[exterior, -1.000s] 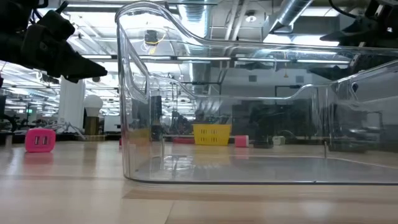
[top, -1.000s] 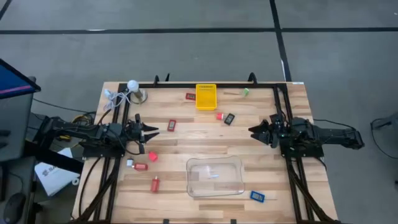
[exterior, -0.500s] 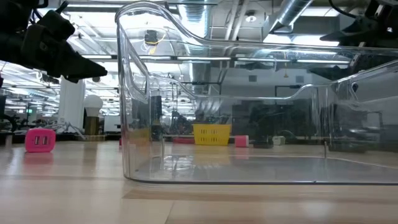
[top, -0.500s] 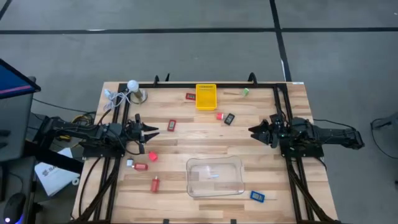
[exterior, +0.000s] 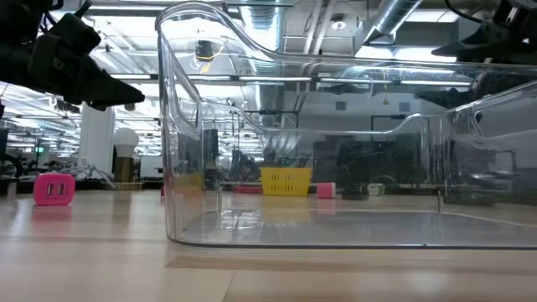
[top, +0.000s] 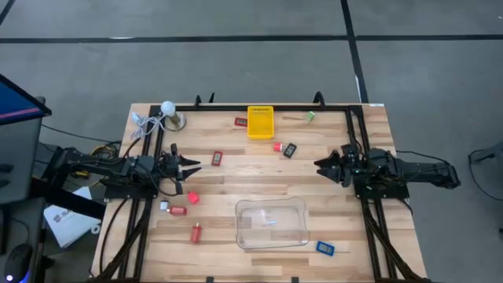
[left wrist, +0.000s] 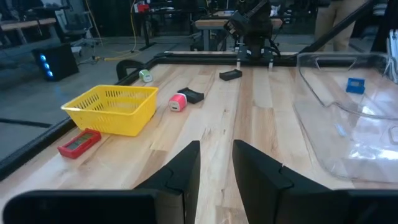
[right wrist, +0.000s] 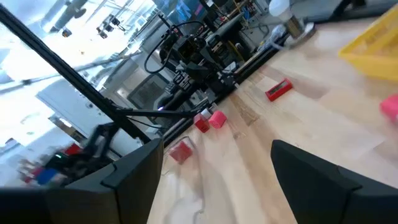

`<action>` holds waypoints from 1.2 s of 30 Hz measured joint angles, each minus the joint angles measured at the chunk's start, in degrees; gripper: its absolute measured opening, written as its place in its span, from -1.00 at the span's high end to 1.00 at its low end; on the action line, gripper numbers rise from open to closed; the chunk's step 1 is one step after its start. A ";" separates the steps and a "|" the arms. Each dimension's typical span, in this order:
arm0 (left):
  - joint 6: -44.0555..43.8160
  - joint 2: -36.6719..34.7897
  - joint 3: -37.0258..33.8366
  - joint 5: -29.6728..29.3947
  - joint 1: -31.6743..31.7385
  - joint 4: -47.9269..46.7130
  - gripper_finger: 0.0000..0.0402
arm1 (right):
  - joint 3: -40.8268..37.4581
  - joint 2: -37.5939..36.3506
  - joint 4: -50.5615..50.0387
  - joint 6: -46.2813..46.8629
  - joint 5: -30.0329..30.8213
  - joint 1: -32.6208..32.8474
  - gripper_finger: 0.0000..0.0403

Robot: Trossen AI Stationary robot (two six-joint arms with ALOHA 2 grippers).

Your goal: Pick & Place Office items

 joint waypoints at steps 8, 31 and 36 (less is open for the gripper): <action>1.02 0.02 -0.01 0.00 0.01 -0.01 0.55 | 0.00 -0.01 0.52 4.83 5.54 -0.67 -0.44; -7.87 0.02 -0.01 1.68 0.00 28.05 0.55 | -1.17 14.36 34.53 -20.65 -3.70 24.79 -0.44; -6.46 0.02 0.01 3.75 0.02 39.18 0.55 | -1.19 22.71 53.03 -33.37 -3.74 35.17 -0.44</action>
